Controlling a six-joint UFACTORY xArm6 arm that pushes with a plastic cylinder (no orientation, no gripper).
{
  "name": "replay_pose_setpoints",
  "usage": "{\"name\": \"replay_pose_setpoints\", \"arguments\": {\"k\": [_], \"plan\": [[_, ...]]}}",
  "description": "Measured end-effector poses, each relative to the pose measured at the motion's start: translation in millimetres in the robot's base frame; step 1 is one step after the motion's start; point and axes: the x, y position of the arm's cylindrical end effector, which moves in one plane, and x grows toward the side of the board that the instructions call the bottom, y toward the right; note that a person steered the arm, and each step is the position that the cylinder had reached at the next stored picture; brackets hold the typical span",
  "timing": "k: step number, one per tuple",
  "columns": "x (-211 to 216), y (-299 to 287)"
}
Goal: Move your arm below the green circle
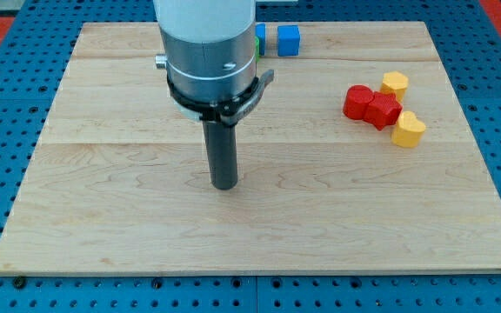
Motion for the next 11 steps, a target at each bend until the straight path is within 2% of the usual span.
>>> {"name": "replay_pose_setpoints", "arguments": {"k": [1,2,4,8,9,10,11], "plan": [[-42.4,-55.2],[-57.6,-102.7],[-71.5,-114.8],[-132.6,-124.3],[-131.5,-108.9],[-138.0,-34.2],[-177.8,113.0]]}}
